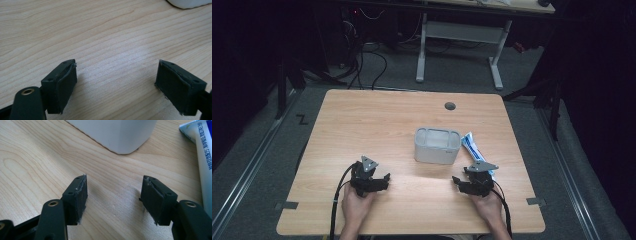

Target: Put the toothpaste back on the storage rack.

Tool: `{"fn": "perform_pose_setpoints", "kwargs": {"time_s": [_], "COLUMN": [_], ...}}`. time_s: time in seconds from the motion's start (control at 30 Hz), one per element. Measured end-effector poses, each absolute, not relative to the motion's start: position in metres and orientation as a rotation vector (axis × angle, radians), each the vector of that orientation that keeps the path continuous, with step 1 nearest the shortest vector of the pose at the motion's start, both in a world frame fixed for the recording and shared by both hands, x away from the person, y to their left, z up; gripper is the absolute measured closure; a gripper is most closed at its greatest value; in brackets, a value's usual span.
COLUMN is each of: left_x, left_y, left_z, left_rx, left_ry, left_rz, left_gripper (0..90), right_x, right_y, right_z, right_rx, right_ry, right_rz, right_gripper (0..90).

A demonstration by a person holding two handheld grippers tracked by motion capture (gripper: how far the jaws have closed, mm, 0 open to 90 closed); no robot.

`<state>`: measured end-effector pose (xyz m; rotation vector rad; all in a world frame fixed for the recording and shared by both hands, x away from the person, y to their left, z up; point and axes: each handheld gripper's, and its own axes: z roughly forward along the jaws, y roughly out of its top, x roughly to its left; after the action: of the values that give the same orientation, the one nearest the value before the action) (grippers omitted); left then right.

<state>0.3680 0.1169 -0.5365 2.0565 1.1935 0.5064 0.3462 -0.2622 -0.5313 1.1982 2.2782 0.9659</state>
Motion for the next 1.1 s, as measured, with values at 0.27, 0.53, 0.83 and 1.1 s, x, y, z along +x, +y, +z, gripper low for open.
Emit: {"fn": "perform_pose_setpoints", "kwargs": {"time_s": [0.27, 0.53, 0.83, 1.1], "left_x": [0.3682, 0.3682, 0.3683, 0.3683], "left_y": [0.1167, 0.1165, 0.1163, 0.1164], "left_z": [-0.5365, -0.5365, -0.5365, -0.5364], "left_rx": [2.054, 2.051, 2.048, 2.049], "left_ry": [1.198, 1.201, 1.203, 1.203], "left_rz": [0.506, 0.507, 0.506, 0.505], "left_gripper": [17.7, 17.9, 18.0, 17.9], "right_x": [0.3461, 0.3462, 0.3452, 0.3424], "right_y": [-0.2622, -0.2622, -0.2615, -0.2647], "right_z": [-0.5313, -0.5312, -0.5312, -0.5309], "right_rx": [1.2, 1.202, 1.218, 1.25], "right_ry": [2.278, 2.28, 2.269, 2.242], "right_rz": [0.965, 0.966, 0.964, 0.977], "right_gripper": [37.5, 37.3, 37.6, 45.8]}}
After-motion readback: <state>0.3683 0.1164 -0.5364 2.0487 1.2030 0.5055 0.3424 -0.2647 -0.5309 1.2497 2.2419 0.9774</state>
